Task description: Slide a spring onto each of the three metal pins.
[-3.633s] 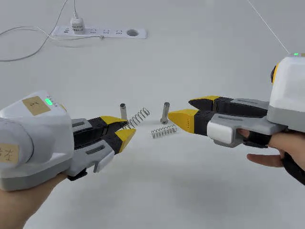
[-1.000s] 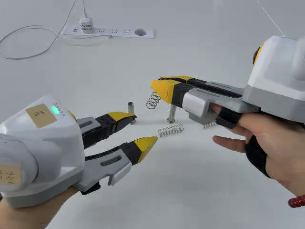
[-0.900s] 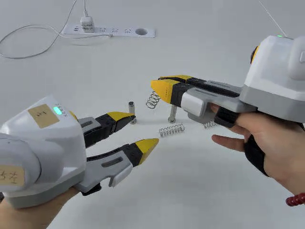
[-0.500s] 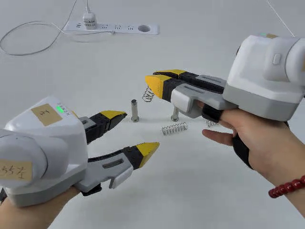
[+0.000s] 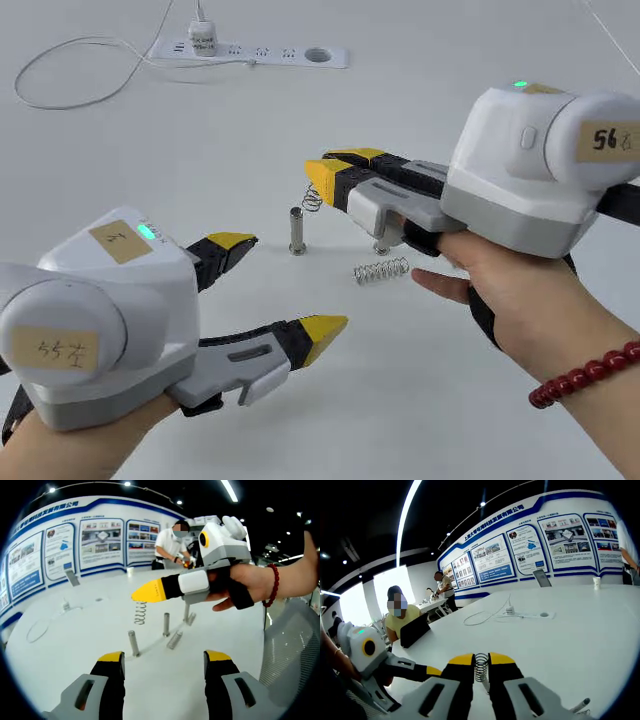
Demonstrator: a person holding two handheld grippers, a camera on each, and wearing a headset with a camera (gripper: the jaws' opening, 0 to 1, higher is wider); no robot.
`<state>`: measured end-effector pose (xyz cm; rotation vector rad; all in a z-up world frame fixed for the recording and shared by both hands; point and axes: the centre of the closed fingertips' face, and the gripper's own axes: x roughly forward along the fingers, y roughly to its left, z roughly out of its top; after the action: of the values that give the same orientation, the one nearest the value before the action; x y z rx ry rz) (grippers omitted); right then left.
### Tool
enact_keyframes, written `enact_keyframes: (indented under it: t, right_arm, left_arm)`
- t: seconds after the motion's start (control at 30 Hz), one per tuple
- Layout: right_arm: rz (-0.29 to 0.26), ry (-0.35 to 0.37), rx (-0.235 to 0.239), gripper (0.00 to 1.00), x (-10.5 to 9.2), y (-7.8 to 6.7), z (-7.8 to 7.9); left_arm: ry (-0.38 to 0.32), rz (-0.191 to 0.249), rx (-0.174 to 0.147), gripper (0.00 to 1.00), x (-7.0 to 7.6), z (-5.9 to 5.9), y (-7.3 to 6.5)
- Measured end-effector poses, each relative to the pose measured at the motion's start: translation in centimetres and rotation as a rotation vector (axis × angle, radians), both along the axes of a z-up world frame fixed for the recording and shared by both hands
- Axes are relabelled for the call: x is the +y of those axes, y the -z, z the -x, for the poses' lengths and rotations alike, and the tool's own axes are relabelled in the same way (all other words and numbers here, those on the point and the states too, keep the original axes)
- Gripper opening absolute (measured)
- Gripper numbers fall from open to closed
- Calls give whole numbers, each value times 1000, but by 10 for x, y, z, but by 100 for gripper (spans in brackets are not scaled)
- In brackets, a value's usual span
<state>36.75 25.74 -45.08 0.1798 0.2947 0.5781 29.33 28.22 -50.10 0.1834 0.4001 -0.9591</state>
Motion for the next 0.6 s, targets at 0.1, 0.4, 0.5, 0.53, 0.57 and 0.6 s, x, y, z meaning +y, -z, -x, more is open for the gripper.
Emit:
enact_keyframes:
  t: [0.1,0.4,0.5,0.53,0.57,0.6]
  right_arm:
    - [15,4,-1,11,1,5,-2]
    - [51,3,-26,11,9,11,-8]
    - [63,1,-32,11,9,13,-9]
    - [63,-1,-29,11,10,14,-9]
    - [63,-3,-27,11,11,15,-9]
    - [64,-3,-27,11,11,15,-9]
  left_arm:
    - [-11,-7,-1,71,1,-1,1]
    - [-17,-7,-6,79,1,-3,1]
    - [-19,0,0,81,1,-3,1]
    - [-18,1,0,82,1,-3,1]
    - [-18,3,1,82,1,-2,1]
    - [-18,4,0,83,0,-2,1]
